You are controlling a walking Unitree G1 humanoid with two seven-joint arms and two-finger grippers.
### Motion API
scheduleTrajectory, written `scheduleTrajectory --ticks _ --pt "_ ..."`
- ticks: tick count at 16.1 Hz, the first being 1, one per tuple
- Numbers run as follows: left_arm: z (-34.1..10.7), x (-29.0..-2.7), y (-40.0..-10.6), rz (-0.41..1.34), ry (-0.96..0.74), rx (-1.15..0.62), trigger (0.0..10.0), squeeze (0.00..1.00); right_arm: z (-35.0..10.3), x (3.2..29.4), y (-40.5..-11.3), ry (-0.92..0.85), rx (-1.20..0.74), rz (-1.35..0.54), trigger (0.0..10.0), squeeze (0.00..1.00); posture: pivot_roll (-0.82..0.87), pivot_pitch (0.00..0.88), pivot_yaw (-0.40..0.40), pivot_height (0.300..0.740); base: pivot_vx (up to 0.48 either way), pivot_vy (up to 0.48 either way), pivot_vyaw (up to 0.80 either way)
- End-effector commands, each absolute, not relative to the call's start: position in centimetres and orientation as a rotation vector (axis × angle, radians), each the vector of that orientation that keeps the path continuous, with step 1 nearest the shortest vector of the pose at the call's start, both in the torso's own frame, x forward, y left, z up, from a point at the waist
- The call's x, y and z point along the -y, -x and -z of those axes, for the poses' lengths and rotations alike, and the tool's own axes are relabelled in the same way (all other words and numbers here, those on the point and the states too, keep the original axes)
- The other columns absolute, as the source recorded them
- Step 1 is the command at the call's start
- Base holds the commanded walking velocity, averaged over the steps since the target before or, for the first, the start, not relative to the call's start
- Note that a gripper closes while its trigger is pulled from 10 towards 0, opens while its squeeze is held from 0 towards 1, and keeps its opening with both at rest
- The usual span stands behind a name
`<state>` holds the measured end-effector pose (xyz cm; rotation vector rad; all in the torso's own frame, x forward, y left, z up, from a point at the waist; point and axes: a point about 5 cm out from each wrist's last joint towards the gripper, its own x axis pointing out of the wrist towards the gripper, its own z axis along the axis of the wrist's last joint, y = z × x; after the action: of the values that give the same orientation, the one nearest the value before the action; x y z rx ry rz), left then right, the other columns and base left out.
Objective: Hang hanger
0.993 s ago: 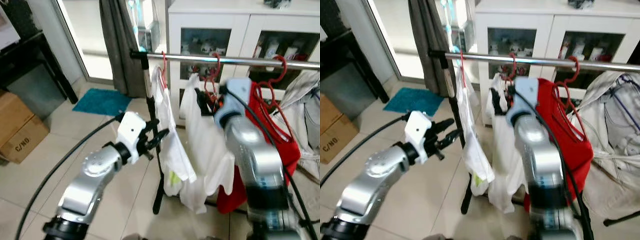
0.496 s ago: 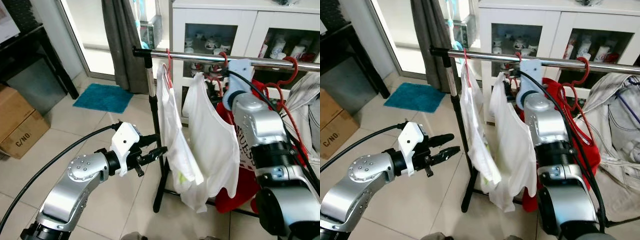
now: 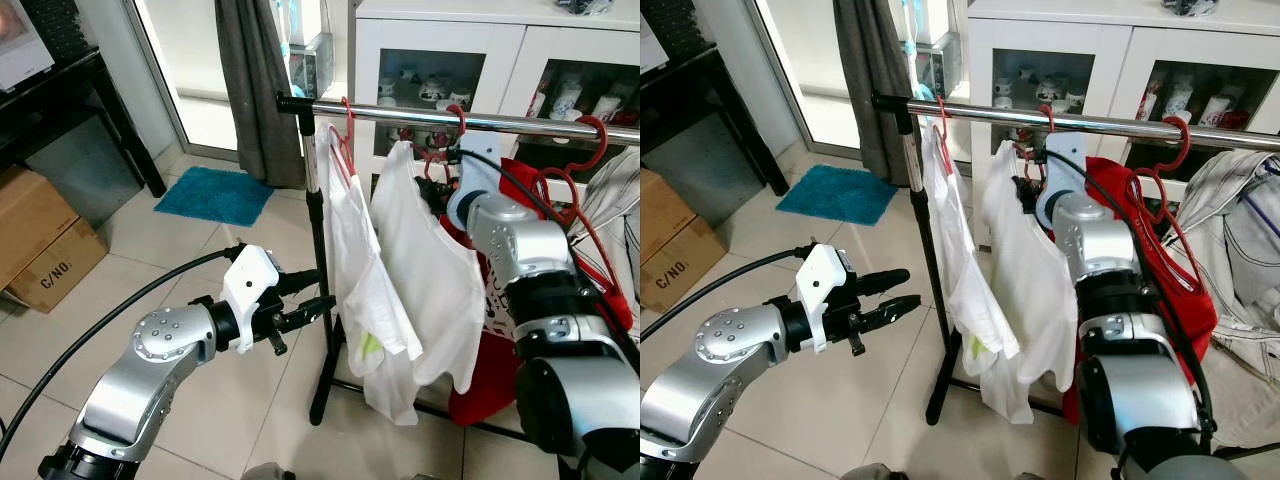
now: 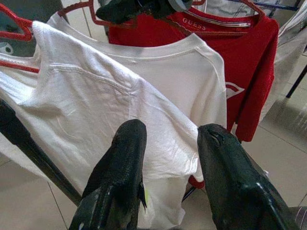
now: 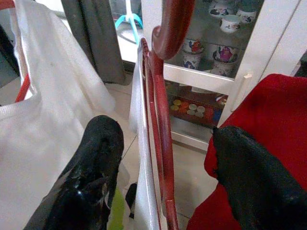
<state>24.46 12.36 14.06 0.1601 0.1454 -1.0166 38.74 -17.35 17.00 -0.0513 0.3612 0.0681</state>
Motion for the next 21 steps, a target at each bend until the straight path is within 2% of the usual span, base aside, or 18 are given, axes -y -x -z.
scheduleTrajectory --ticks 1,6,7,8,9,13,14,17,18,19,21 --pt "-14.3 -12.4 -24.6 1.023 -0.172 -0.141 10.0 0.0 -17.1 17.1 -38.9 0.036 -0.359 -0.083 0.0 0.0 0.03 0.0 0.096 0.74 0.0 0.0 0.0" --pt "-14.2 -12.5 -24.6 1.034 -0.185 -0.148 10.0 0.0 -17.3 17.8 -38.9 0.039 -0.365 -0.087 0.0 0.0 0.03 0.0 0.103 0.74 0.0 0.0 0.0" --pt "-14.2 -12.6 -24.6 1.036 -0.188 -0.15 10.0 0.0 -17.5 17.9 -38.9 0.044 -0.366 -0.095 1.4 0.0 0.02 0.0 0.106 0.74 0.0 0.0 0.0" --pt "-14.2 -12.6 -24.6 1.038 -0.19 -0.151 10.0 0.0 -17.8 18.1 -38.9 0.048 -0.365 -0.1 3.3 0.0 0.02 0.0 0.106 0.74 0.0 0.0 0.0" --pt "-14.1 -12.5 -24.6 1.046 -0.195 -0.153 10.0 0.0 -18.6 18.3 -38.9 0.046 -0.382 -0.116 10.0 0.0 0.01 0.0 0.11 0.74 0.0 0.0 0.0" --pt "-14.1 -12.4 -24.7 1.061 -0.201 -0.158 10.0 0.0 -19.6 17.6 -38.5 0.044 -0.401 -0.187 10.0 0.0 0.01 0.0 0.111 0.74 0.0 0.0 0.0" --pt "-14.0 -12.4 -24.6 1.063 -0.202 -0.16 10.0 0.0 -19.9 17.6 -38.4 0.018 -0.399 -0.185 10.0 1.0 0.01 0.0 0.111 0.74 0.0 0.0 0.0" --pt "-13.9 -12.5 -24.6 1.068 -0.203 -0.165 10.0 0.0 -20.4 17.7 -38.3 0.037 -0.413 -0.174 10.0 1.0 0.01 0.0 0.111 0.74 0.0 0.0 0.0" --pt "-13.9 -12.5 -24.6 1.069 -0.205 -0.165 10.0 0.0 -20.7 17.8 -38.3 0.062 -0.423 -0.164 10.0 0.54 0.01 0.0 0.111 0.74 0.0 0.0 0.0" --pt "-13.9 -12.4 -24.6 1.07 -0.206 -0.165 10.0 0.0 -20.9 17.8 -38.2 0.077 -0.438 -0.161 10.0 0.0 0.01 0.0 0.111 0.74 0.0 0.0 0.0" --pt "-13.9 -12.4 -24.6 1.074 -0.205 -0.164 10.0 0.0 -20.8 18.1 -38.1 0.086 -0.473 -0.14 10.0 0.0 0.01 0.0 0.111 0.74 0.0 0.0 0.0"
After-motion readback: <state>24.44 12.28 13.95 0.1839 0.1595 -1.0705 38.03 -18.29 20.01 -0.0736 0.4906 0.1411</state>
